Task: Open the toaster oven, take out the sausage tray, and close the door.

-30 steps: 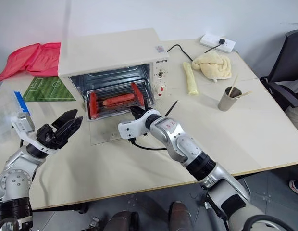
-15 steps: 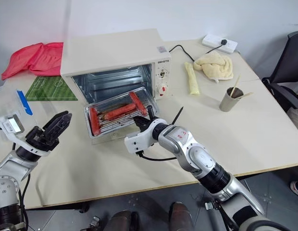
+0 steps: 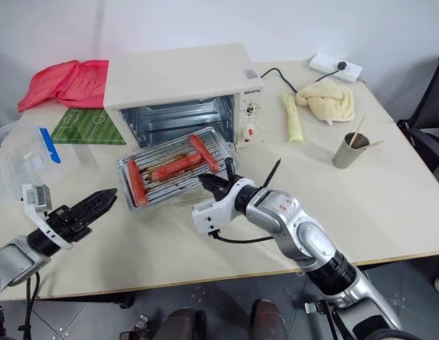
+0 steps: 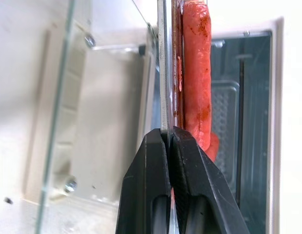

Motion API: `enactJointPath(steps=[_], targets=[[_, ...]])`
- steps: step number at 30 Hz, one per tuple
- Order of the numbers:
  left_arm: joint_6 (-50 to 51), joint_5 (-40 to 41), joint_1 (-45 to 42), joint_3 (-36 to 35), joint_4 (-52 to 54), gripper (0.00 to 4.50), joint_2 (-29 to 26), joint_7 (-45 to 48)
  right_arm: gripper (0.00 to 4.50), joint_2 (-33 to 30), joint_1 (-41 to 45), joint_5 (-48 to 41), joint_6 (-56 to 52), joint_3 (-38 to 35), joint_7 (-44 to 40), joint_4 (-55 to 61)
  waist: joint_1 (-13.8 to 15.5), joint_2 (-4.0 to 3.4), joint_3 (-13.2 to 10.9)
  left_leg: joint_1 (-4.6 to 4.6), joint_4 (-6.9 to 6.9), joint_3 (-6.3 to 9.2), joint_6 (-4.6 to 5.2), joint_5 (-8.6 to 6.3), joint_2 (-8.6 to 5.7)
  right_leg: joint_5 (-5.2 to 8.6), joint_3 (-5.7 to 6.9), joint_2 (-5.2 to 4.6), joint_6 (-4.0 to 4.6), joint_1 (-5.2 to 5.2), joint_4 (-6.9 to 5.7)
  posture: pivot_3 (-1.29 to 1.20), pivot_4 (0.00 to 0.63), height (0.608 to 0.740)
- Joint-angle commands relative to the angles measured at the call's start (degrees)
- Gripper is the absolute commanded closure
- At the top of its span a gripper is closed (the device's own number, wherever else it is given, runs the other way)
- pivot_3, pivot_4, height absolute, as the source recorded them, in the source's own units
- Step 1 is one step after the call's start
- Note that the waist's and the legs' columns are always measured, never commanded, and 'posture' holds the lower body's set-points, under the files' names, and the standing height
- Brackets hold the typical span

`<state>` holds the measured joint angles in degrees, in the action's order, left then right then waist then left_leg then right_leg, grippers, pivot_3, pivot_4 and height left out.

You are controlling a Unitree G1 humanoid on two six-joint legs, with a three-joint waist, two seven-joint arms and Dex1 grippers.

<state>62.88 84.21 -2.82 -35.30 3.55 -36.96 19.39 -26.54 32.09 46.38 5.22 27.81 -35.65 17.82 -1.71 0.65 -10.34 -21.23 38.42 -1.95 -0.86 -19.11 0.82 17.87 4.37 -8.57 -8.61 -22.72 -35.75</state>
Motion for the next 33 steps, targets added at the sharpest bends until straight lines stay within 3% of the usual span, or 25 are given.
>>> enactJointPath(steps=[1, 12, 22, 26, 33], targets=[[1.8, 5.9, -1.1, -0.4, -1.0, 0.0, -0.7, -3.6, 4.48, 0.1, 0.2, -1.2, 1.2, -2.2, 0.3, 3.6, 0.0, 0.0, 0.0, 0.0, 0.01, 0.0, 0.0, 0.0, 0.0, 0.0, 0.0, 0.0, 0.0, 0.0, 0.0, 0.0, 0.15, 0.74], [3.6, 17.6, -2.8, 4.2, -5.0, 0.0, -0.7, -12.8, 4.48, 0.7, 0.0, -2.8, 2.3, -3.6, 0.1, 5.2, 0.0, 0.01, 0.0, 0.03, 0.0, -0.01, -0.01, 0.0, 0.0, 0.0, 0.0, 0.01, 0.01, 0.01, 0.0, 0.0, 0.15, 0.74], [2.6, 19.4, -6.9, 8.9, -7.1, 0.0, 0.4, -14.2, 4.48, 1.0, 0.5, -4.0, 3.6, -3.8, 0.2, 4.8, 0.1, 0.01, 0.0, 0.03, 0.06, -0.06, 0.0, 0.0, -0.03, 0.0, 0.01, 0.01, 0.01, 0.06, 0.01, 0.0, 0.15, 0.74], [2.4, 20.6, -7.5, 10.0, -7.9, 0.75, 0.8, -15.0, 4.5, 0.9, 0.5, -4.3, 3.7, -4.0, 0.1, 4.9, 0.1, 0.01, 0.0, 0.03, 0.07, -0.09, 0.0, 0.0, -0.02, 0.0, 0.03, 0.01, 0.01, 0.09, 0.05, 0.0, 0.15, 0.74], [1.7, 26.2, -6.3, 10.9, -8.6, 2.73, 0.1, -18.8, 4.5, 2.3, -0.6, -9.0, 1.8, -5.1, -1.7, 5.4, 0.1, 0.01, 0.0, 0.03, 0.06, -0.07, 0.0, 0.0, -0.01, 0.0, 0.03, 0.01, 0.01, 0.09, 0.05, 0.0, 0.15, 0.74]])
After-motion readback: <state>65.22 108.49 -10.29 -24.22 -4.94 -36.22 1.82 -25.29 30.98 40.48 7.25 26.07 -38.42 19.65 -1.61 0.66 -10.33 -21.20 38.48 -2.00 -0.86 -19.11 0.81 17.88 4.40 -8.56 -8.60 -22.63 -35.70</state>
